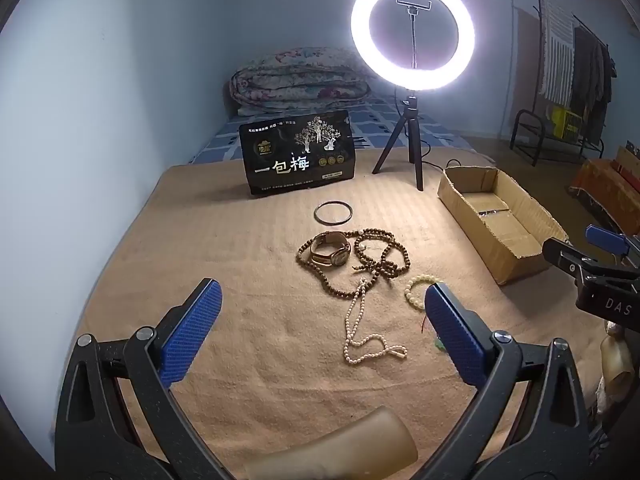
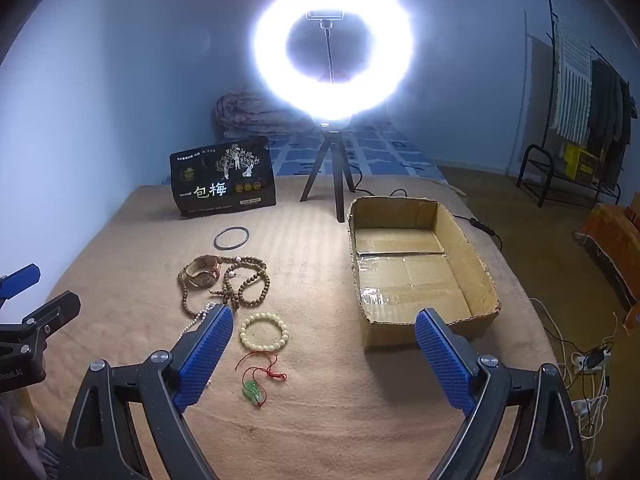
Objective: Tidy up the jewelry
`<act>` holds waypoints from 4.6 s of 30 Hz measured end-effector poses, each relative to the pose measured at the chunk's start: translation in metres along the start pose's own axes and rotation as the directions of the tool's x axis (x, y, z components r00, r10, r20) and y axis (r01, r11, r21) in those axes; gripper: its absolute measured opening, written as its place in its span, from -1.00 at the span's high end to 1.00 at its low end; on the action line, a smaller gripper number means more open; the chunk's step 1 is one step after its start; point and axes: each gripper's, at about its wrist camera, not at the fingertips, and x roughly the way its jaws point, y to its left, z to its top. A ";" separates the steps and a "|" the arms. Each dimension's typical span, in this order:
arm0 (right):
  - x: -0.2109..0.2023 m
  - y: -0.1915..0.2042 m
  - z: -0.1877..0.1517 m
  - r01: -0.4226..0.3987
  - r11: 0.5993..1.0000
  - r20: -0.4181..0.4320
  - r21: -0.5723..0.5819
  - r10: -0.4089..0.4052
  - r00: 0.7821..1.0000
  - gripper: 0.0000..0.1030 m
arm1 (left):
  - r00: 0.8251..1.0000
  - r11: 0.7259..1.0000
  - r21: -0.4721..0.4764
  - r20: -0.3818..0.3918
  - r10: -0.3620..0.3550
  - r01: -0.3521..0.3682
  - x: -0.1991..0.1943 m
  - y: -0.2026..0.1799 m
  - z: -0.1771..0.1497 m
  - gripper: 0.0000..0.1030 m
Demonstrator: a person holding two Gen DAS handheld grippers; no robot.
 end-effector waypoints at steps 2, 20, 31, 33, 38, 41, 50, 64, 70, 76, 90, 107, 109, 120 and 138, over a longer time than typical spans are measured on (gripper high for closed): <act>-0.001 -0.001 -0.001 0.002 1.000 0.002 0.000 -0.002 1.000 -0.83 | 1.000 1.000 0.002 0.003 0.006 -0.006 -0.001 -0.002 0.000 -1.00; -0.002 0.000 -0.003 0.000 1.000 -0.006 -0.003 0.000 1.000 -0.83 | 1.000 1.000 -0.006 0.009 0.008 -0.008 -0.007 -0.002 0.003 -1.00; -0.001 -0.001 -0.003 -0.004 1.000 -0.012 -0.002 0.003 1.000 -0.83 | 1.000 1.000 -0.005 0.010 0.009 -0.009 -0.008 -0.003 0.002 -1.00; -0.001 -0.001 -0.003 -0.004 1.000 -0.012 -0.002 0.004 1.000 -0.83 | 1.000 1.000 -0.005 0.011 0.009 -0.009 -0.008 -0.003 0.002 -1.00; -0.001 -0.001 -0.003 -0.004 1.000 -0.014 -0.001 0.004 1.000 -0.83 | 1.000 1.000 -0.005 0.011 0.008 -0.008 -0.008 -0.003 0.002 -1.00; 0.000 -0.001 -0.003 -0.003 1.000 -0.014 -0.001 0.003 1.000 -0.83 | 1.000 1.000 -0.004 0.012 0.008 -0.008 -0.008 -0.003 0.002 -1.00; 0.000 -0.001 -0.004 -0.003 1.000 -0.016 -0.002 0.003 1.000 -0.83 | 1.000 1.000 -0.006 0.011 0.009 -0.009 -0.010 -0.002 0.002 -1.00; 0.002 0.000 -0.006 -0.012 1.000 -0.024 -0.009 0.011 1.000 -0.83 | 1.000 1.000 -0.007 0.011 0.010 -0.010 -0.010 -0.001 0.002 -1.00; 0.004 0.003 -0.005 -0.027 0.999 -0.034 -0.024 0.026 0.999 -0.83 | 1.000 1.000 -0.007 0.006 0.010 -0.010 -0.008 0.001 0.001 -1.00; 0.006 0.007 -0.005 -0.016 0.999 -0.034 -0.041 0.014 0.999 -0.83 | 1.000 1.000 -0.010 0.002 0.010 -0.009 -0.005 0.005 -0.001 -1.00; 0.046 0.002 -0.026 -0.102 0.993 -0.201 -0.067 0.087 0.976 -0.67 | 0.993 0.999 -0.041 -0.119 -0.019 0.014 0.035 0.016 -0.011 -1.00; 0.109 0.047 -0.062 -0.307 0.941 -0.447 -0.145 0.215 0.868 -0.25 | 0.876 0.968 -0.188 -0.424 -0.230 0.164 0.119 0.010 -0.049 -0.12; 0.113 0.051 -0.063 -0.314 0.936 -0.457 -0.156 0.214 0.863 -0.24 | 0.863 0.965 -0.200 -0.444 -0.243 0.169 0.128 0.010 -0.049 -0.08; 0.139 0.060 -0.065 -0.326 0.926 -0.499 -0.191 0.194 0.844 -0.12 | 0.834 0.974 -0.154 -0.505 -0.223 0.167 0.164 0.000 -0.057 -0.01; 0.141 0.058 -0.066 -0.308 0.928 -0.486 -0.211 0.173 0.857 0.69 | 0.847 0.976 -0.111 -0.485 -0.219 0.188 0.169 -0.007 -0.053 0.88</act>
